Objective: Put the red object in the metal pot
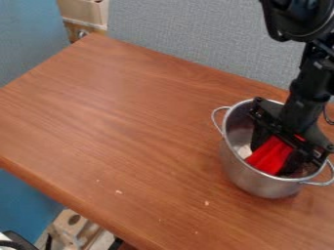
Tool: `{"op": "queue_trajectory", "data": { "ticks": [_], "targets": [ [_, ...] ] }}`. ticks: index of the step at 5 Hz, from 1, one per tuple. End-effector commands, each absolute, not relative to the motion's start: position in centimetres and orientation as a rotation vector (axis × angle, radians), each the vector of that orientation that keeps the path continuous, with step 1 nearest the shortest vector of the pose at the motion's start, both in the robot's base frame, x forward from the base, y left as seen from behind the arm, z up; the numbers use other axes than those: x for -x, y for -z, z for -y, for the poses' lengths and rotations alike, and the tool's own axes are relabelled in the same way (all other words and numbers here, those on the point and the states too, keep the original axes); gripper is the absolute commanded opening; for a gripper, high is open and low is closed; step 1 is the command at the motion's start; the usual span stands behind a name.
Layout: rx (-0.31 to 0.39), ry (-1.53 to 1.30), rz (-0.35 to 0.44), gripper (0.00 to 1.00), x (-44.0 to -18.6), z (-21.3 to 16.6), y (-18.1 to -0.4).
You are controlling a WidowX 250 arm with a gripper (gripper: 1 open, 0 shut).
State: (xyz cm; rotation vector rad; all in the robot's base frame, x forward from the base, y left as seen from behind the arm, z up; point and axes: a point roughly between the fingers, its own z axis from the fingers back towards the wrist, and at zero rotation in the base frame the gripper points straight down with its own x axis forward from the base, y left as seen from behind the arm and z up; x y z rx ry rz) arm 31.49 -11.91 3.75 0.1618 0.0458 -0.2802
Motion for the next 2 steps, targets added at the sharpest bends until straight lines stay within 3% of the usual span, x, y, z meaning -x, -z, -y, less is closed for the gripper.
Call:
{"op": "queue_trajectory", "data": {
  "ticks": [1, 2],
  "targets": [
    [-0.16, 0.264, 0.006, 0.0, -32.17, 11.56, -5.05],
    [-0.163, 0.258, 0.011, 0.0, -32.22, 11.44, -4.92]
  ]
}}
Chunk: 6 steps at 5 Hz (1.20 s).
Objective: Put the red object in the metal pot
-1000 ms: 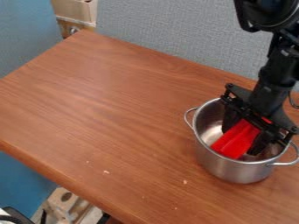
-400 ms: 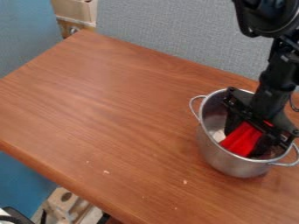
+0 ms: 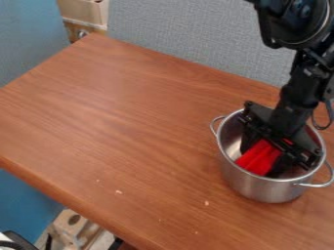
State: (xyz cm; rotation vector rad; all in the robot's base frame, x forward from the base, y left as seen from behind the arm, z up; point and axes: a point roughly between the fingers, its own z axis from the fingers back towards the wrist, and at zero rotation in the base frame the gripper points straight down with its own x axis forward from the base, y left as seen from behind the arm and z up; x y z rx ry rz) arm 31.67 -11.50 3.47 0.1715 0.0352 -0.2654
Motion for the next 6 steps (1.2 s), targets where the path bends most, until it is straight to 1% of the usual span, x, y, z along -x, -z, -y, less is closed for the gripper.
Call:
{"op": "queue_trajectory", "data": {
  "ticks": [1, 3, 4, 6],
  "targets": [
    [-0.164, 0.253, 0.015, 0.0, -32.3, 11.3, -4.8],
    [-0.168, 0.242, 0.024, 0.0, -32.4, 11.1, -4.6],
    [-0.169, 0.234, 0.028, 1.0, -32.2, 11.1, -4.9],
    [-0.195, 0.219, 0.064, 1.0, -31.9, 11.2, -7.1]
  ]
}}
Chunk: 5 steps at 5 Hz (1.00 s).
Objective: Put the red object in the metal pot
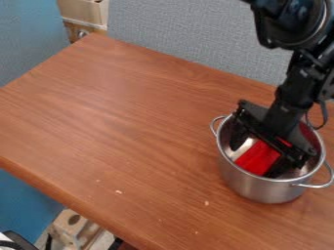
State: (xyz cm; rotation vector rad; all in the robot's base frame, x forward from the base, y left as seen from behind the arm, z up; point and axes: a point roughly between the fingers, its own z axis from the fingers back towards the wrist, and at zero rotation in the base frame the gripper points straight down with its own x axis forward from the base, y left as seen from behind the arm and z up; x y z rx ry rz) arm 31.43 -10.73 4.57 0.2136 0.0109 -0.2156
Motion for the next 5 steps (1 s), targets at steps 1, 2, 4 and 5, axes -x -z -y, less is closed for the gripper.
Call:
{"op": "queue_trajectory", "data": {
  "ticks": [1, 2, 4, 5],
  "targets": [
    [-0.208, 0.212, 0.095, 1.0, -31.8, 11.2, -8.8],
    [-0.21, 0.206, 0.102, 1.0, -31.7, 11.3, -9.4],
    [-0.213, 0.191, 0.12, 1.0, -31.4, 11.2, -10.7],
    [-0.215, 0.185, 0.125, 1.0, -31.2, 11.2, -11.2]
  ]
}}
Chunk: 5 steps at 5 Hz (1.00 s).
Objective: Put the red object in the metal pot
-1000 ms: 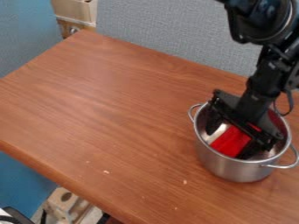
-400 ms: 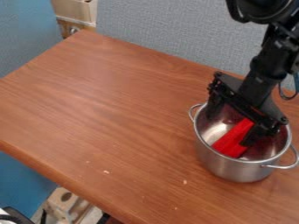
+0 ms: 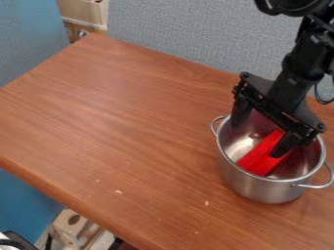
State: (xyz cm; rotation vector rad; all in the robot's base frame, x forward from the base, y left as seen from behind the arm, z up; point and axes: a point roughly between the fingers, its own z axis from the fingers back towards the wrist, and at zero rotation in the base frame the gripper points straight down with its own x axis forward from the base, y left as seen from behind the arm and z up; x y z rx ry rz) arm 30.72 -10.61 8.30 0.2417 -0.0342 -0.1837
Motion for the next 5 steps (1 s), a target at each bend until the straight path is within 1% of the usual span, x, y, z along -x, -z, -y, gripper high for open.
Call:
{"op": "queue_trajectory", "data": {
  "ticks": [1, 3, 4, 5],
  "targets": [
    [-0.215, 0.179, 0.135, 1.0, -31.0, 11.0, -11.9],
    [-0.207, 0.176, 0.161, 1.0, -30.5, 10.8, -13.8],
    [-0.2, 0.184, 0.168, 1.0, -30.1, 10.8, -14.4],
    [-0.193, 0.193, 0.166, 1.0, -29.8, 10.8, -14.4]
  ]
}}
